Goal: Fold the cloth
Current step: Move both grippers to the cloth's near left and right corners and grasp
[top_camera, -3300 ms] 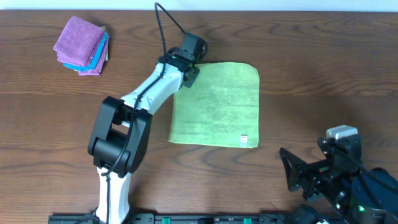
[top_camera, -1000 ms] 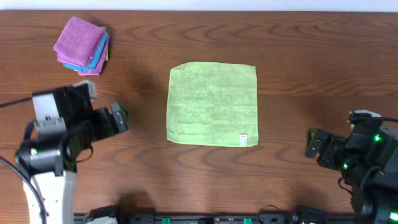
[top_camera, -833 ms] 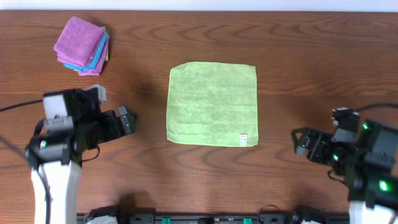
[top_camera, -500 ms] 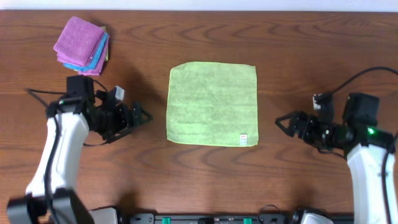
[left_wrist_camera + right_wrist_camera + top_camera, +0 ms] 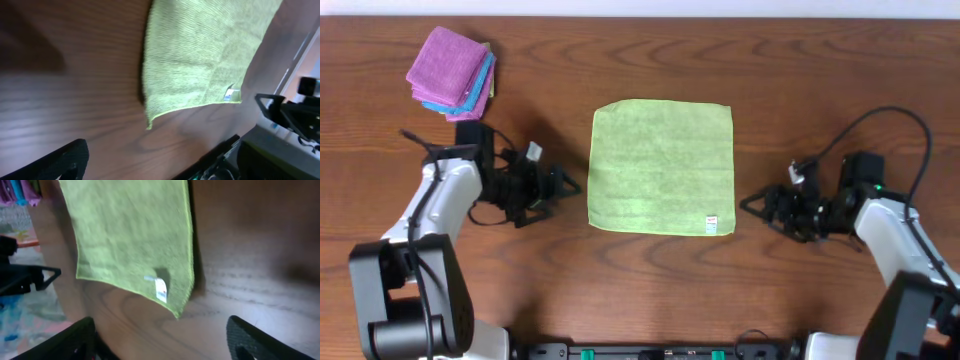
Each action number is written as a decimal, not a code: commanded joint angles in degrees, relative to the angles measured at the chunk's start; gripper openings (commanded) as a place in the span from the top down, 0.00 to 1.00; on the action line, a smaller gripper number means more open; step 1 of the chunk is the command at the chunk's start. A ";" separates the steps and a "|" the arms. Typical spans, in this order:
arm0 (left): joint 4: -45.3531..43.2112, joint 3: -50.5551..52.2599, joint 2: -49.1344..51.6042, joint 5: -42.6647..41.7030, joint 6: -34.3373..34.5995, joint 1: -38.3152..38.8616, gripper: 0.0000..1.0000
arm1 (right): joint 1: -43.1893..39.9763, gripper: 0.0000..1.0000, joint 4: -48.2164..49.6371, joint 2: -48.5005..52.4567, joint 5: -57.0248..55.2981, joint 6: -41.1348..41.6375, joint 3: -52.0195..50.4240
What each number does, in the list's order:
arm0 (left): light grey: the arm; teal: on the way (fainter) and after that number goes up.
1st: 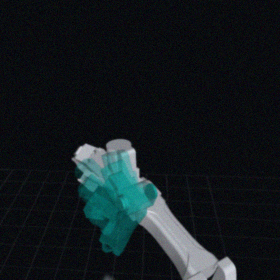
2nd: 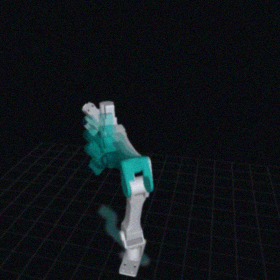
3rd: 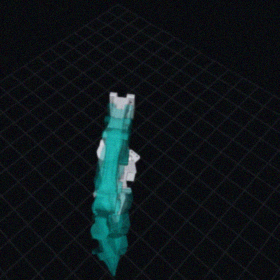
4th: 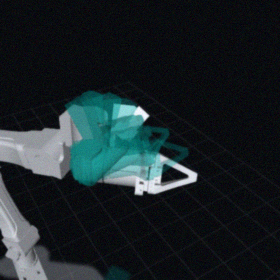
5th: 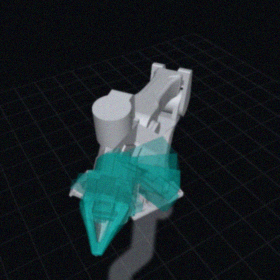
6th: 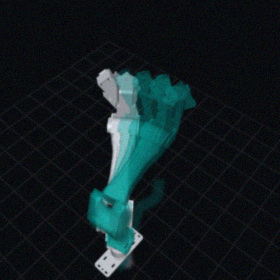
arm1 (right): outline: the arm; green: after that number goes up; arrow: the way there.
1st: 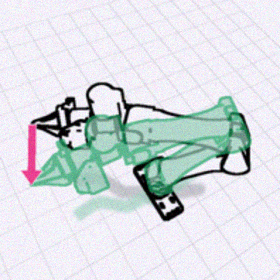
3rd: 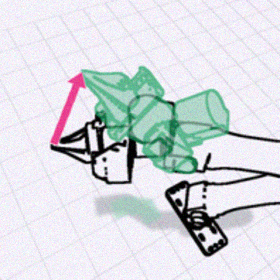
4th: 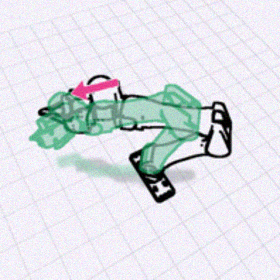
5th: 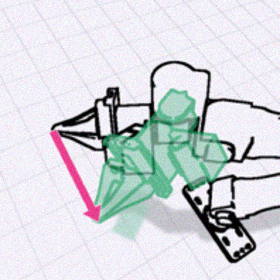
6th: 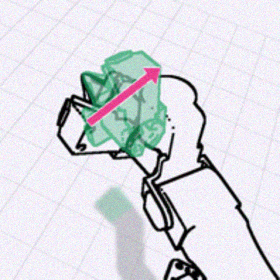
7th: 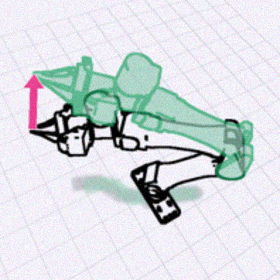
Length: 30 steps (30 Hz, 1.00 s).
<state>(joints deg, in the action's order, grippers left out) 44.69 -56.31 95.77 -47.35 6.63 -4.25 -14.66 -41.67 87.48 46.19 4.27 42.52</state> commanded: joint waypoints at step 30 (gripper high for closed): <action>-4.46 0.37 1.51 -2.23 7.30 3.10 0.00 | 6.43 0.13 8.90 1.57 0.15 6.05 -2.27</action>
<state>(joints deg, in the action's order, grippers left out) 39.66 -56.31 96.57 -48.56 13.72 -1.67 -9.91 -33.65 87.83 47.05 7.99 40.40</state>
